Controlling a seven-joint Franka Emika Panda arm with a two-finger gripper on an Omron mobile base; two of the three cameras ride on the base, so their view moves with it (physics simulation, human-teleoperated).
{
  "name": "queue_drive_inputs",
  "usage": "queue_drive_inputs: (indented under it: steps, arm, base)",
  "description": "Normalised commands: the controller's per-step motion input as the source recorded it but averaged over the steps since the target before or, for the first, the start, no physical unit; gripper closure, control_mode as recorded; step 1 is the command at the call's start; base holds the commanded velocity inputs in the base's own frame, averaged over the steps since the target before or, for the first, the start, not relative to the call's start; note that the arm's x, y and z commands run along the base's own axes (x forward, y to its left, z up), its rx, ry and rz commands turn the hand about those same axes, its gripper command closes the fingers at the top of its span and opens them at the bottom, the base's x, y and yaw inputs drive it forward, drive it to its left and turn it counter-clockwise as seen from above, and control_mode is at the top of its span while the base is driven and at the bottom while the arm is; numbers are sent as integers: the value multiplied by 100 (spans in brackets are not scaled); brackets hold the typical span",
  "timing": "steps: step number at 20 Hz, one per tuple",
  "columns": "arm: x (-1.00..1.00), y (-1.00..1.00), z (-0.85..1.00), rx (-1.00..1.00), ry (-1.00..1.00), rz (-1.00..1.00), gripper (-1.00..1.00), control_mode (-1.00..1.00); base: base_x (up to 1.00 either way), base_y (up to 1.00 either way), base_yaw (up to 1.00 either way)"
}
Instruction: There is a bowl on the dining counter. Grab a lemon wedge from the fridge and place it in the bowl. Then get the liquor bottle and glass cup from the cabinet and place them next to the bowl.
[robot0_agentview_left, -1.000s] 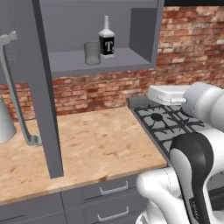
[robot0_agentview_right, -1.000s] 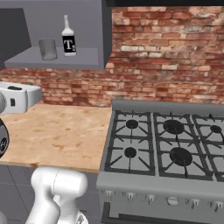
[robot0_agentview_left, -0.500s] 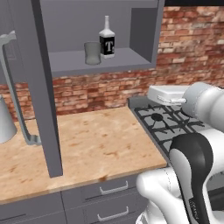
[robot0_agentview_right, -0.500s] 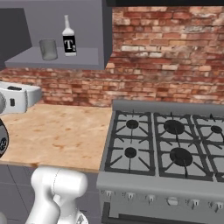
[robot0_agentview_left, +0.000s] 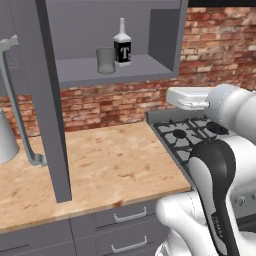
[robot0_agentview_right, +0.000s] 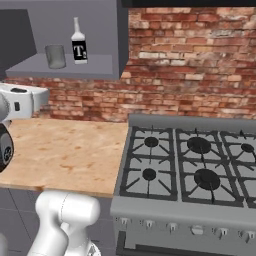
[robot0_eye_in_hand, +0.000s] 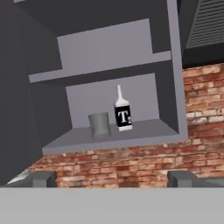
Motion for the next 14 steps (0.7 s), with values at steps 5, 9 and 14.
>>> queue_drive_inputs:
  steps: [5,9,14]
  arm:
    - [24,0,72,-9,-11,0,-100,-100]
    - [25,0,22,-6,-5,0,-100,-100]
    - [8,0,0,-1,1,0,-100,-100]
  base:
    - [0,0,0]
    - [0,0,0]
    - [0,0,0]
